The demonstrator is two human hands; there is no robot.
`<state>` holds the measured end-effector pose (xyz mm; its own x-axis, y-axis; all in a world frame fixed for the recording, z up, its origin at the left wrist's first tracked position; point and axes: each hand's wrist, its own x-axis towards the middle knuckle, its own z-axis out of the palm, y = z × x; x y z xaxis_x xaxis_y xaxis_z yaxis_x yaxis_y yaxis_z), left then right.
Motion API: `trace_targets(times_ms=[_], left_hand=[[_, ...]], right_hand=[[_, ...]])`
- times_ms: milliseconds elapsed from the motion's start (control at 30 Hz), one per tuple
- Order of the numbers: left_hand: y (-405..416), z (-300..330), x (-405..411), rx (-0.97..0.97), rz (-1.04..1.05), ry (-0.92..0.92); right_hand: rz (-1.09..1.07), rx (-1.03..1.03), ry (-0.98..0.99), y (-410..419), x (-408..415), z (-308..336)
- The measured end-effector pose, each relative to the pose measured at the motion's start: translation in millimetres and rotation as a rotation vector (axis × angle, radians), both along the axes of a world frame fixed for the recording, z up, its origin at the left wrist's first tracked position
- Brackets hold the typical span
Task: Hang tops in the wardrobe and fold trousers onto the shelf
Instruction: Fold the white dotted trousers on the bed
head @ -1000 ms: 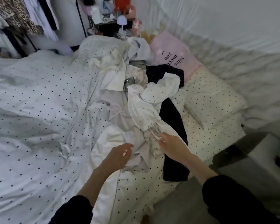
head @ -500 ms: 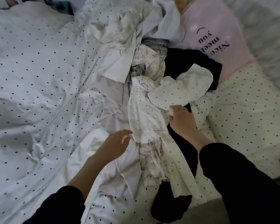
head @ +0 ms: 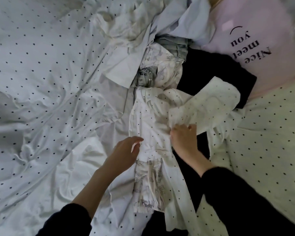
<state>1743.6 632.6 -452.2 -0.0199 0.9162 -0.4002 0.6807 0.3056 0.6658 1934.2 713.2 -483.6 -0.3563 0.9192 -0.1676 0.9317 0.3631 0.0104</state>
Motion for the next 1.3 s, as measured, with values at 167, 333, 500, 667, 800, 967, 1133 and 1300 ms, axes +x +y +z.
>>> trace_targets(times_ms=[167,333,500,667,800,967,1133,1300], left_hand=[[1.2,4.5,40.1,0.046,-0.017,-0.028],[-7.4,-23.5,85.2,-0.029,-0.181,0.007],[-3.6,-61.3,103.2,-0.103,-0.175,0.096],[22.7,-70.6,105.7,-0.073,-0.03,0.028],[19.2,-55.9,93.9,0.084,-0.06,0.075],[5.4,-25.4,54.9,0.045,0.035,0.158],[-14.9,18.7,23.1,-0.156,0.009,0.154],[-31.6,74.5,-15.4,-0.099,0.102,0.21]], right_hand=[[0.153,-0.112,0.171,-92.3,33.0,-8.2],[0.059,0.012,0.338,-81.2,73.7,-21.0],[-0.038,0.09,0.153,-20.3,104.6,-32.9],[-0.095,0.034,-0.085,32.8,125.0,-34.9],[-0.278,-0.027,-0.015,54.0,128.0,-29.9],[-0.235,-0.12,-0.043,40.7,116.7,-15.2],[-0.115,-0.093,0.253,25.1,90.8,34.1],[0.042,-0.073,0.559,35.1,63.4,115.7]])
